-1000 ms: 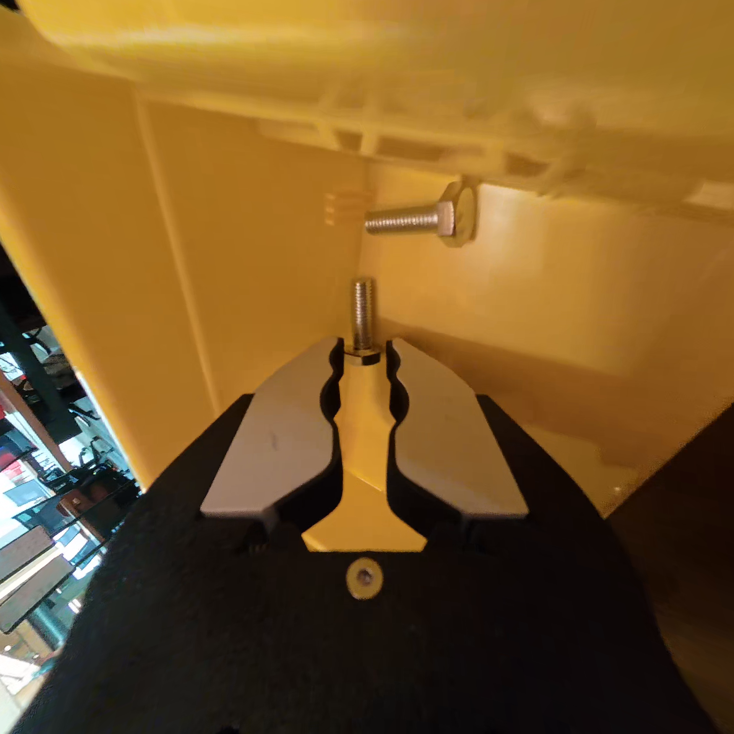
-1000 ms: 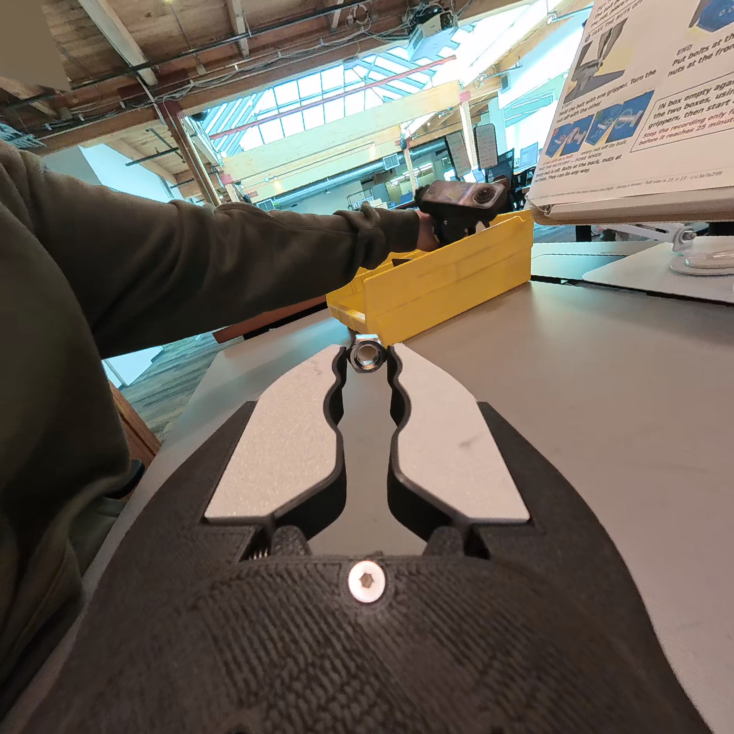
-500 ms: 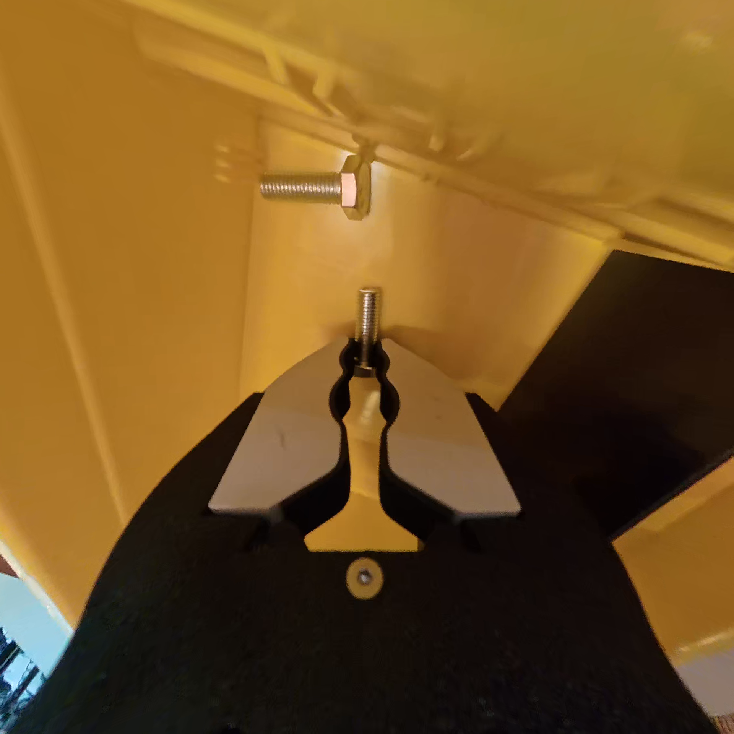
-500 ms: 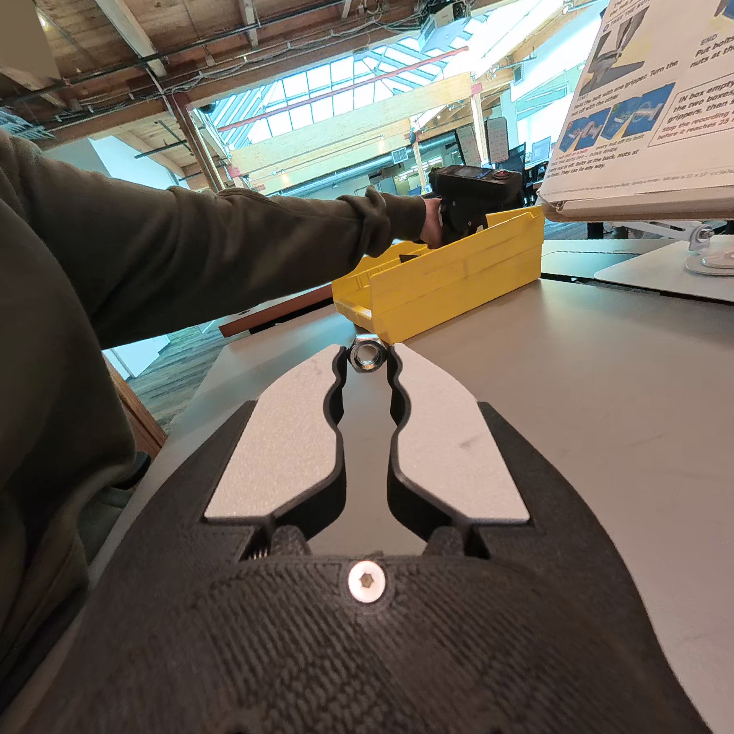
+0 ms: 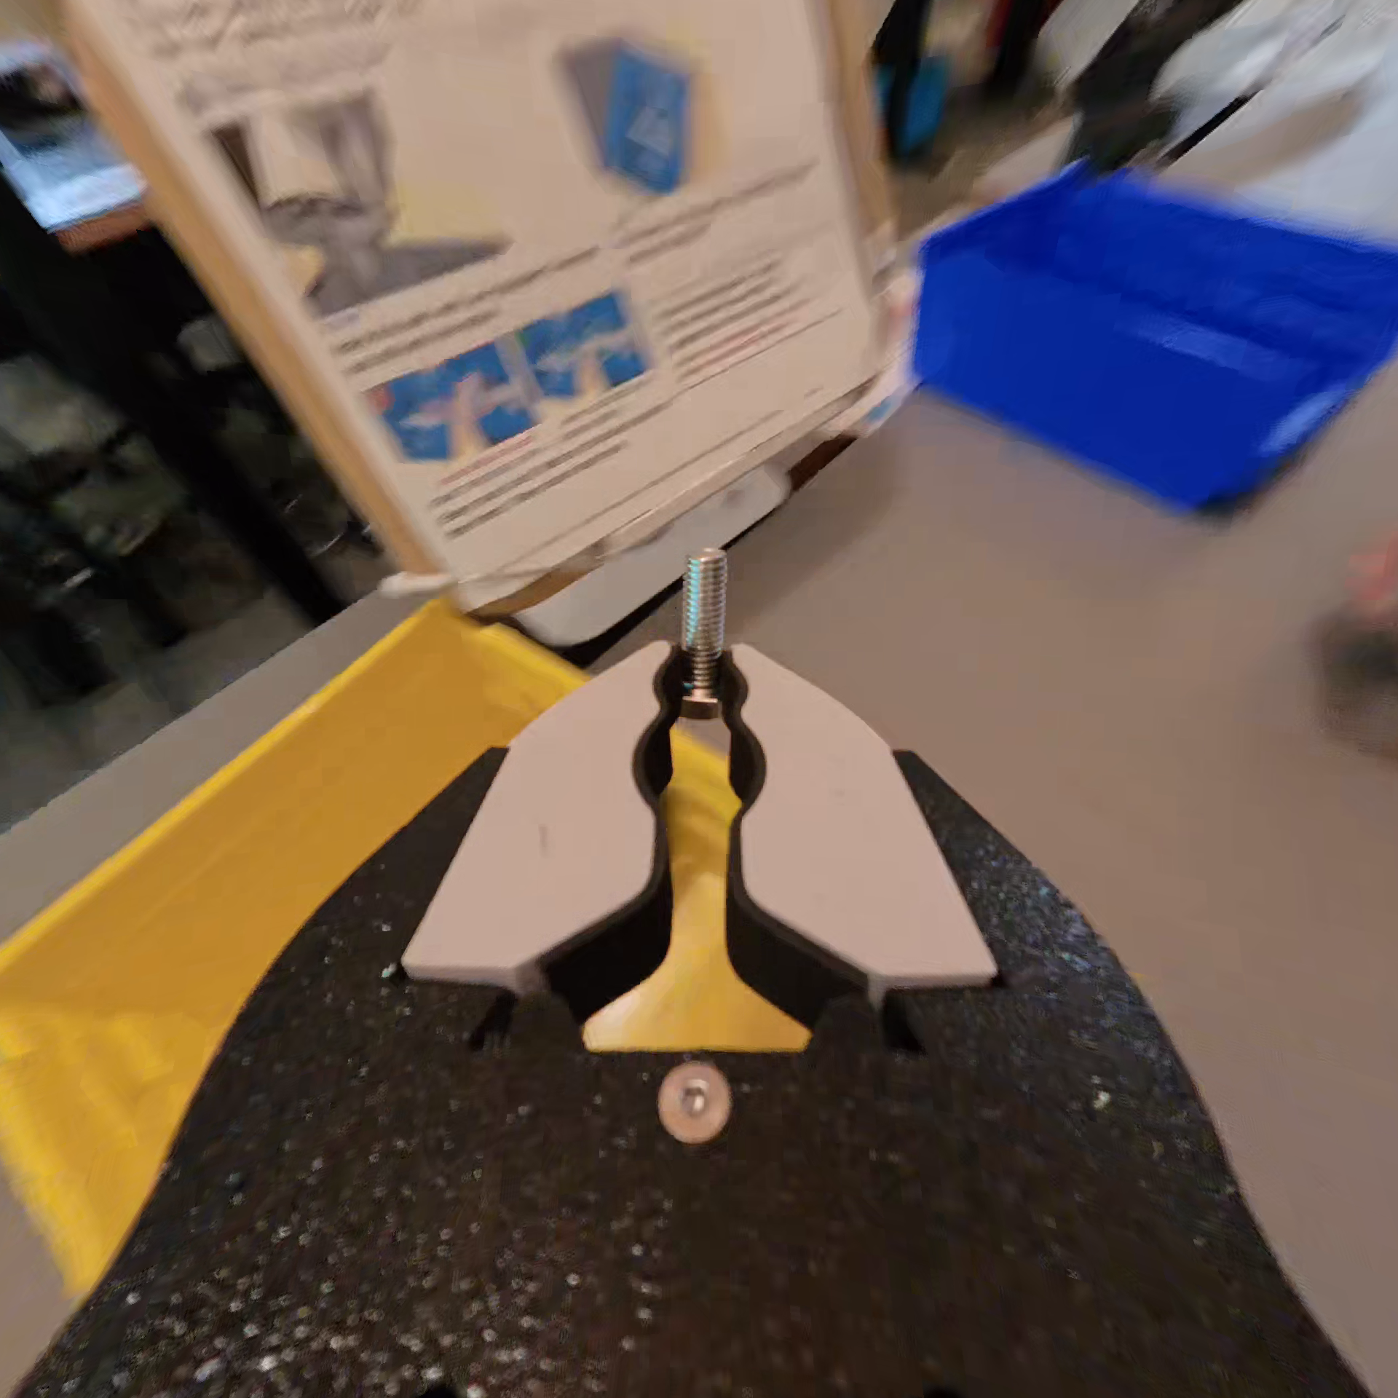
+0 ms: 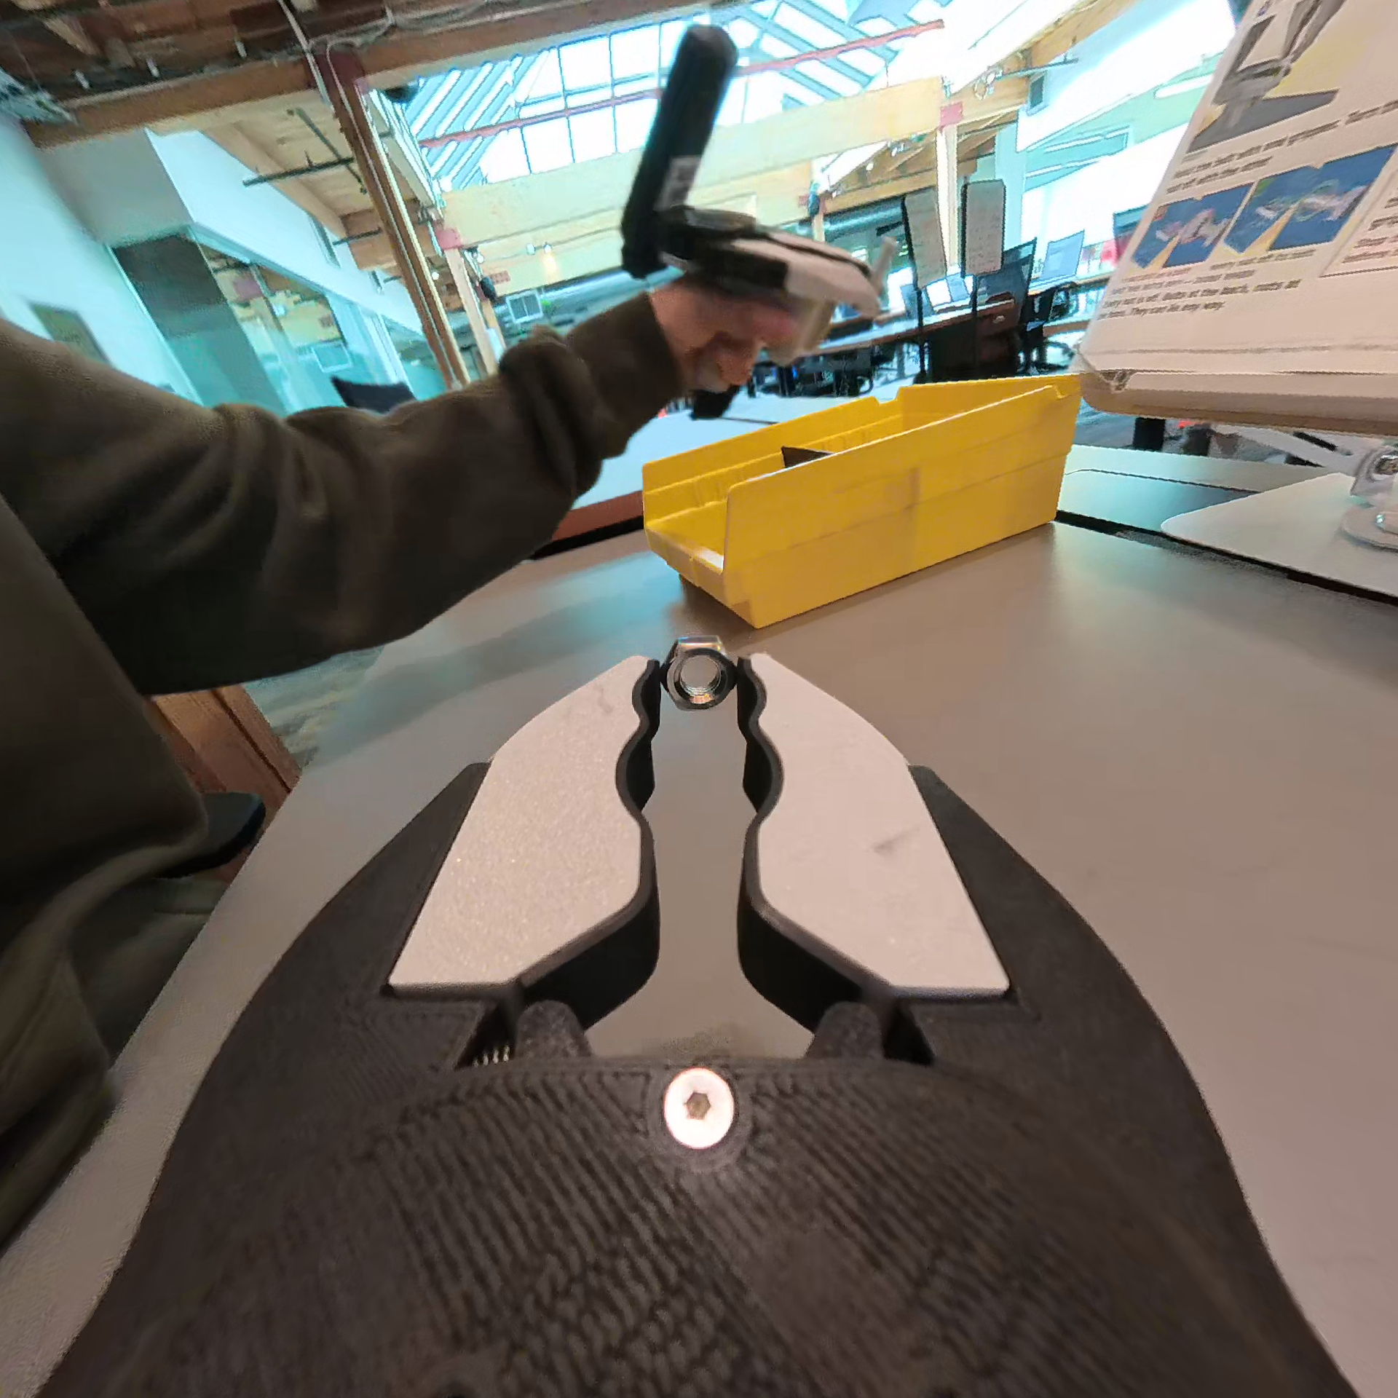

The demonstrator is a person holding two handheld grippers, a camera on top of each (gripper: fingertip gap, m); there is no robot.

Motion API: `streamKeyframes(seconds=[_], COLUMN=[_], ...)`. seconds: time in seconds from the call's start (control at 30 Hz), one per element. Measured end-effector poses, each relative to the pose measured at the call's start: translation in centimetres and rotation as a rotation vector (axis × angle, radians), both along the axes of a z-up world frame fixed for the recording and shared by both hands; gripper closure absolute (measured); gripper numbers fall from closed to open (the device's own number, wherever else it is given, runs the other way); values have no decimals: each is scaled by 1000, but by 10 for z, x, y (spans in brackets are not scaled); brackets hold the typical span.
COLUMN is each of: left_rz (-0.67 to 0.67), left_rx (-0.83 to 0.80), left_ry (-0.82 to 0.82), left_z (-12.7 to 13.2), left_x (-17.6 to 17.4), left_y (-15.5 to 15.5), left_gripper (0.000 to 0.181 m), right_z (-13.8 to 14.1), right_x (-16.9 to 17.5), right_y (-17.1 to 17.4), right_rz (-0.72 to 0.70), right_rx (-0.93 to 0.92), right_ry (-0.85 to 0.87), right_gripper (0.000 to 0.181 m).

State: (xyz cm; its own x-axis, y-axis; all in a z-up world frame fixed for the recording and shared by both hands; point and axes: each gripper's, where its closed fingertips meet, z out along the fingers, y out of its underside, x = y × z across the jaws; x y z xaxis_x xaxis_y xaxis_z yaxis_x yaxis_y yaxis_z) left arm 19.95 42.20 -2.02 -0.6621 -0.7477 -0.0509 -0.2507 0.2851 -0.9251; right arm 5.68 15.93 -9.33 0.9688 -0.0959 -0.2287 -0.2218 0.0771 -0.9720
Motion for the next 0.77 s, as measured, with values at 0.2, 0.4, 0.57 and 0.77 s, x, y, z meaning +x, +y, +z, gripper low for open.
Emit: streamKeyframes(seconds=[0.2, 0.4, 0.57, 0.77], left_rz=[-263, -439, -511, -556], left_rx=[-334, -389, -250, -224], left_ry=[-31, 14, -30, -96], left_z=[-22, -74, -88, -92], left_x=[-117, -165, -169, -173], left_y=[-113, -193, -225, -249], left_gripper=[172, 172, 172, 172], right_z=[-5, -15, -13, 12], right_x=[-9, -21, -30, -28], right_y=[7, 10, 5, 0], right_rz=[26, 98, 168, 283], right_rx=[-56, -151, -282, -548], right_ry=[-52, -114, -309, -592], right_gripper=[162, 162, 162, 162])
